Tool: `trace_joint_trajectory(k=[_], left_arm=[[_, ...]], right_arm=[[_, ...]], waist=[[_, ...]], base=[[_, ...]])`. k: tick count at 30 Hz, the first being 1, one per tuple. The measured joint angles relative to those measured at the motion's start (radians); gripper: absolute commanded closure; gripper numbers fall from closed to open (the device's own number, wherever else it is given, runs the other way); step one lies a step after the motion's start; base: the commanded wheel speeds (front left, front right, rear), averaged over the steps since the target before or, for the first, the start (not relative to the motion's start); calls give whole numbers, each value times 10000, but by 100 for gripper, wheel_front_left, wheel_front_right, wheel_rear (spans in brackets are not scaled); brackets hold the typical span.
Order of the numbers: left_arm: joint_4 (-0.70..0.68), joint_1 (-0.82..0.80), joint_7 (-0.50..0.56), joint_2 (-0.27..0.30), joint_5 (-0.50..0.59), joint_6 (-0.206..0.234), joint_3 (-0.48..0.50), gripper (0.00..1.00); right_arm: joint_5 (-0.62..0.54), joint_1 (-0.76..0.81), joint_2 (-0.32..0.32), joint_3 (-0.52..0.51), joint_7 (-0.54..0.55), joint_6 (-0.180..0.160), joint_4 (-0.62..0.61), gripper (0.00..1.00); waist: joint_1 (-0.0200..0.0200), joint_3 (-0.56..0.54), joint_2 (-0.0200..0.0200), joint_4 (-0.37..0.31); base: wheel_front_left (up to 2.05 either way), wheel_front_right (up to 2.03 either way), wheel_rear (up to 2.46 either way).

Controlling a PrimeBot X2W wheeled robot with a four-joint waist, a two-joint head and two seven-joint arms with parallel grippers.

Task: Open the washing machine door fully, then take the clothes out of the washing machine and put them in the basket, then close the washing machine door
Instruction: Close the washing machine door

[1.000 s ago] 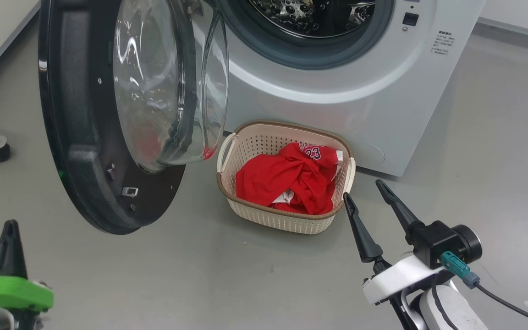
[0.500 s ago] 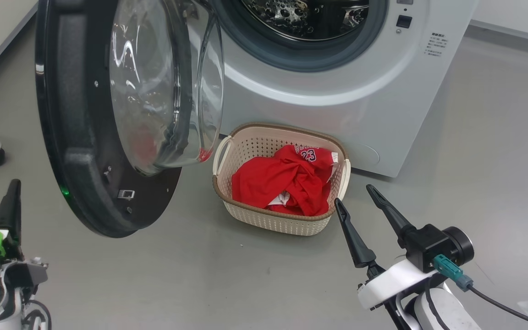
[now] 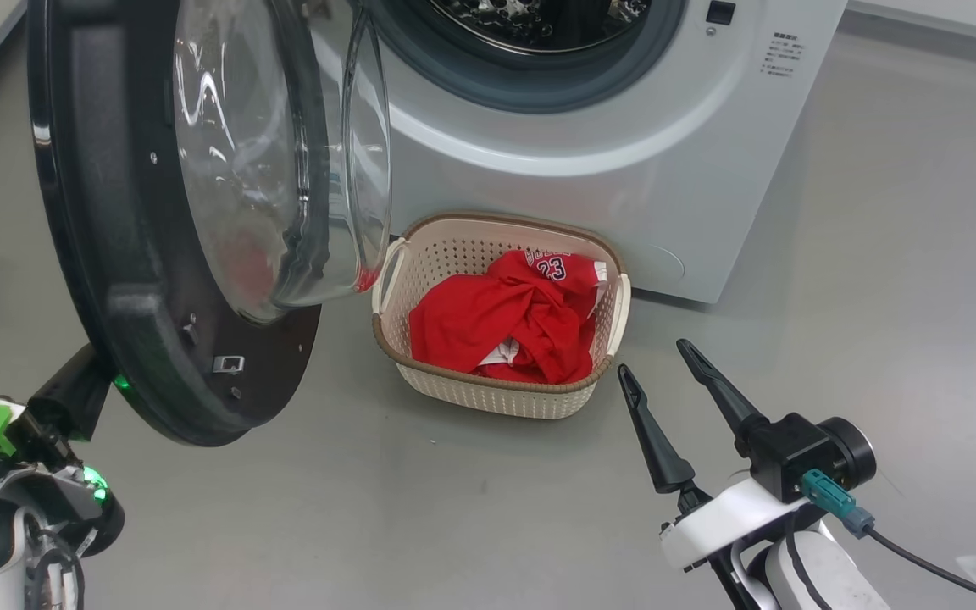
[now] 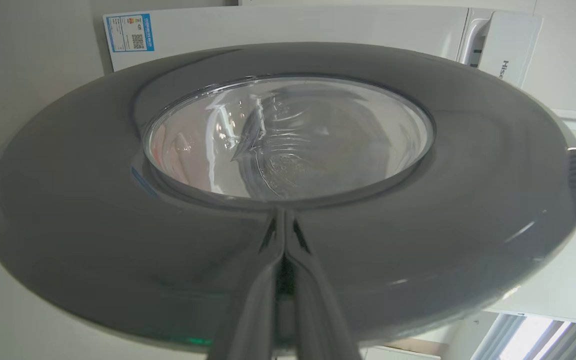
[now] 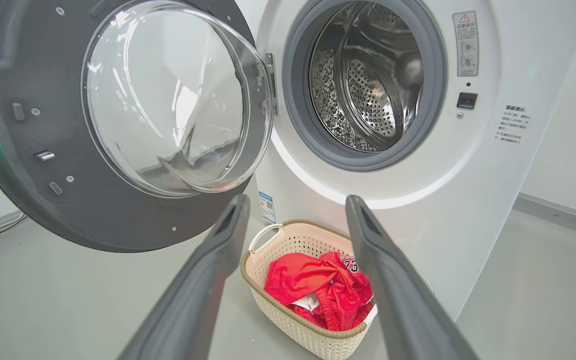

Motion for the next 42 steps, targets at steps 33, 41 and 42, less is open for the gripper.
trace_joint_trajectory(k=[33,41,42], left_arm=[[-1921,393,2006,-368,-1223,165,-974,100],[-2077,134,1415,-391,-1225,242,-788,100],[-2079,68,1329,-391,-1225,242,-767,100]], right_arm=[[-88,-463,-4,173,0,-249,-370,0],[117,-596,-2,355,0,-399,-652,0],[142,-601,-2,382,0,-433,-681,0]], waist=[[0,1179,0,-2645],[0,1668,0,-3851],[0,1725,0,-3987]], base=[[0,0,0],[0,0,0],[0,0,0]])
